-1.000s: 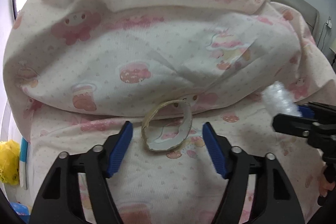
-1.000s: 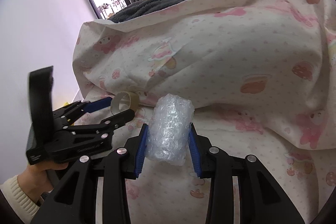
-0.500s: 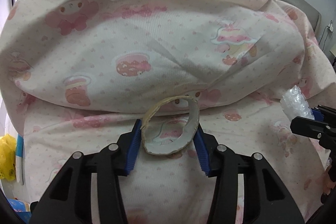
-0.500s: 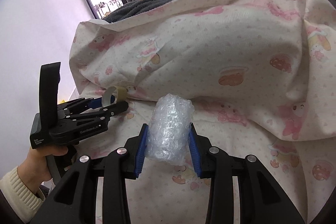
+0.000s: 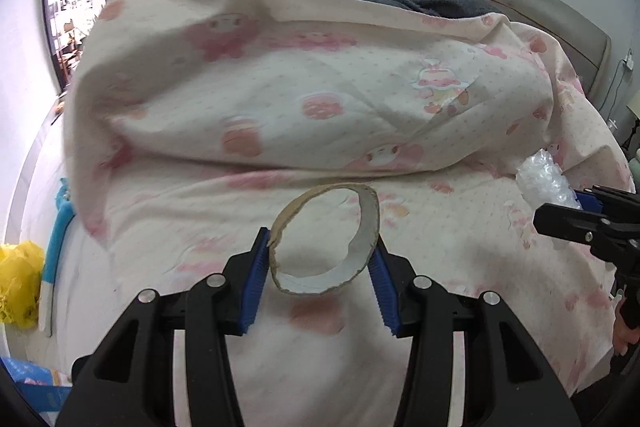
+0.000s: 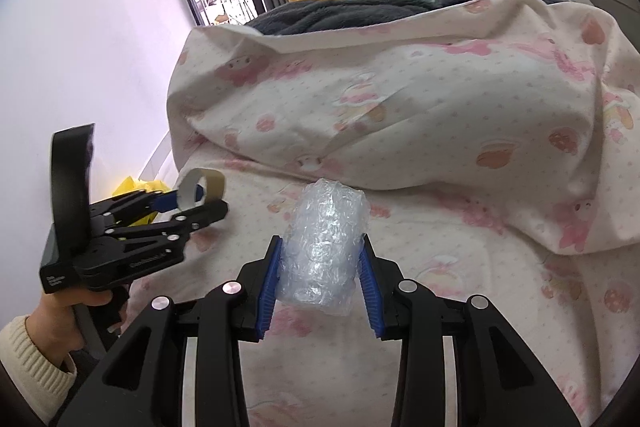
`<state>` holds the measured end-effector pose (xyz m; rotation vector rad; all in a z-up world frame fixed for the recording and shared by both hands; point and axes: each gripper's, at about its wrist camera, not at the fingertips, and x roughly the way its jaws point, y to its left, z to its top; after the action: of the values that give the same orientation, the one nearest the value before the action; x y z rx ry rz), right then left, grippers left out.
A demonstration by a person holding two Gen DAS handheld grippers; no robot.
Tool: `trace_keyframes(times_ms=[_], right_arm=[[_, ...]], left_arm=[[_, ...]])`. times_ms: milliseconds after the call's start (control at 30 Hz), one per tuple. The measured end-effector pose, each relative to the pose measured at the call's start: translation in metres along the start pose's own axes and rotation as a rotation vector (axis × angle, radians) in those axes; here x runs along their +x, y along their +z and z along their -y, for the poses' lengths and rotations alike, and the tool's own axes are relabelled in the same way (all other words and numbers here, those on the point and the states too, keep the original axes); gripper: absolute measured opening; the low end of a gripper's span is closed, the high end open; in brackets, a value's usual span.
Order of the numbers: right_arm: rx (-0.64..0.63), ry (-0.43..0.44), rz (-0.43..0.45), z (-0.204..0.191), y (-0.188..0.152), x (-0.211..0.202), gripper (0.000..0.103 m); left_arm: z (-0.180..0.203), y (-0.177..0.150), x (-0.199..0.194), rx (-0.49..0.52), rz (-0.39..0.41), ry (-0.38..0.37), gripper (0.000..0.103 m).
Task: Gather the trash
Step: 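Carry both items over the green bin and open the left tool to drop the tape roll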
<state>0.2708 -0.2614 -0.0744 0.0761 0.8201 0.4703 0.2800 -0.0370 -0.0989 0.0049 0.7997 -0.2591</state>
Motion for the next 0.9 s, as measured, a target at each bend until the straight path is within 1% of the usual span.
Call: trace_keyframes(times_ms=[100,200,367,500,633,900], right_arm=[[0.008,0.008,-0.004,-0.013,0.000,0.002,0.038],[0.004,0.022,-0.001,-0.028,0.001,0.004,0.038],[-0.022,0.054,0.003,-0.065,0.004,0.007,0.038],[-0.043,0.087,0.005,-0.097,0.006,0.010,0.038],[-0.068,0.112,0.001,-0.127,0.004,0.012,0.038],[-0.115,0.150,-0.011,-0.182,-0.002,0.022,0.038]], left_arm=[[-0.012,-0.012,-0.015,-0.035,-0.007,-0.002,0.051],[-0.022,-0.023,-0.028,-0.048,-0.006,0.021,0.051],[-0.052,-0.044,-0.055,-0.093,-0.004,0.072,0.051],[-0.073,-0.057,-0.066,-0.114,-0.015,0.109,0.051],[-0.101,-0.074,-0.075,-0.137,-0.041,0.154,0.051],[-0.149,-0.104,-0.074,-0.216,-0.129,0.194,0.051]])
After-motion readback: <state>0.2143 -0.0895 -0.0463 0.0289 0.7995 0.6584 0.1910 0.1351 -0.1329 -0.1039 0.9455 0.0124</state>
